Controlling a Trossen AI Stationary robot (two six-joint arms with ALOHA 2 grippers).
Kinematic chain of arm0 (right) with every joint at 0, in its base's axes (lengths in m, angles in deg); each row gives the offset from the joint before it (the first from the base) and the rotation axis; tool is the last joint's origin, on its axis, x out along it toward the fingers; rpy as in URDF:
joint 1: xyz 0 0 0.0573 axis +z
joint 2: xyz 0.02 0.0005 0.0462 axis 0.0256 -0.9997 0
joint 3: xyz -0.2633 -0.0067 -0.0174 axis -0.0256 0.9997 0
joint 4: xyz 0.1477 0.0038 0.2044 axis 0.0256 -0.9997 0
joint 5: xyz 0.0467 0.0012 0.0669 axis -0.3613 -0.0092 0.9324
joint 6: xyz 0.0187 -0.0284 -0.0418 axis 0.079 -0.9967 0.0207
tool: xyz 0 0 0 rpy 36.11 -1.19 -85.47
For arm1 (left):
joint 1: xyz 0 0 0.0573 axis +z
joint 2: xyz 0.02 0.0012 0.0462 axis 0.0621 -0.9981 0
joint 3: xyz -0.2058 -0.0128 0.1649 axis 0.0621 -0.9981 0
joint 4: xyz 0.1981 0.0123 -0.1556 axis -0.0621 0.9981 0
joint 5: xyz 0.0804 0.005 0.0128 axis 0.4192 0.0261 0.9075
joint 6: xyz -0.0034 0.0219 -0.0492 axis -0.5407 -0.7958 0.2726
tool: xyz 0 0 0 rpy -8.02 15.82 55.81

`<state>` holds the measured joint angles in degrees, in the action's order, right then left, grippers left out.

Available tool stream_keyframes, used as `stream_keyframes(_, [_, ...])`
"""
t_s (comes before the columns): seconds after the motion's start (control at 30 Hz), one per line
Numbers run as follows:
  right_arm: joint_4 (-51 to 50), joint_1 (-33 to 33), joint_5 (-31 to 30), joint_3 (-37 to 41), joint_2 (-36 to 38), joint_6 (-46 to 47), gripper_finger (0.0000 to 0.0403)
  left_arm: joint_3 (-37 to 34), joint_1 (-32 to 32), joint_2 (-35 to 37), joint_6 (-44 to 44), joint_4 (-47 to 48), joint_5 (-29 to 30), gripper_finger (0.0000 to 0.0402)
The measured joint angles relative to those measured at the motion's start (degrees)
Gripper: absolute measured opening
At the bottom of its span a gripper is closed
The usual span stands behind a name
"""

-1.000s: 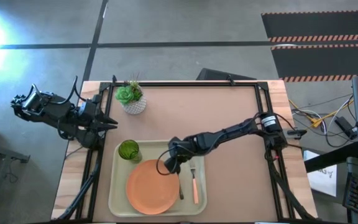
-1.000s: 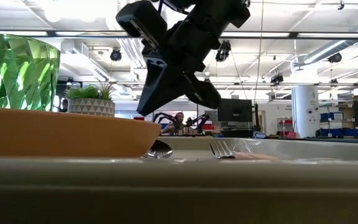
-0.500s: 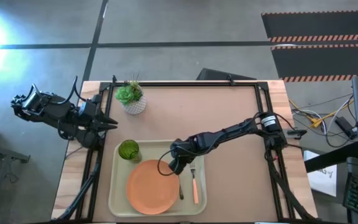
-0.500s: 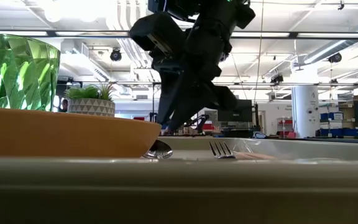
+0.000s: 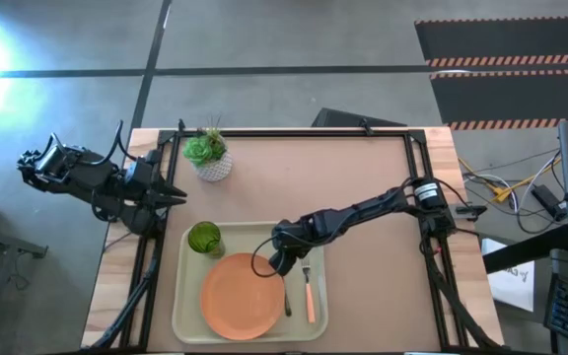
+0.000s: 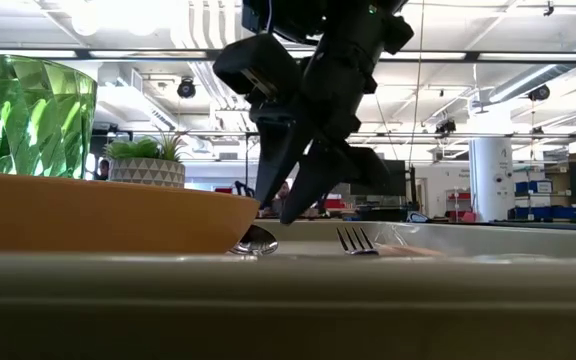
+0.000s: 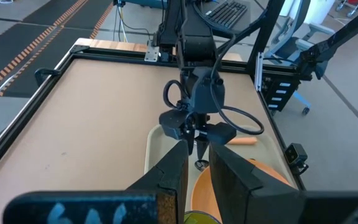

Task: Pick and place plate/cup/fork/spoon on tray
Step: Adjust the black spoon on the white tray

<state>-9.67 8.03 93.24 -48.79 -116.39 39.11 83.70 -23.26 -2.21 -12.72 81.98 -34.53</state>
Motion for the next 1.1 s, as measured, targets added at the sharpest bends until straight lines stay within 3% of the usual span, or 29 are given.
stream_keyframes(0.23, [6.49,0.23,0.16,2.28,0.00,1.48,0.0134,0.00,0.00,-0.02,0.04,0.00,0.00,0.0047])
stream_keyframes(0.73, [7.23,0.37,1.27,4.34,0.00,2.34,0.0132,0.00,0.02,0.00,-0.01,0.00,0.00,0.0047])
stream_keyframes(1.1, [14.50,0.37,2.08,7.40,0.00,3.25,0.0128,0.00,0.01,0.00,-0.02,0.00,0.00,0.0047])
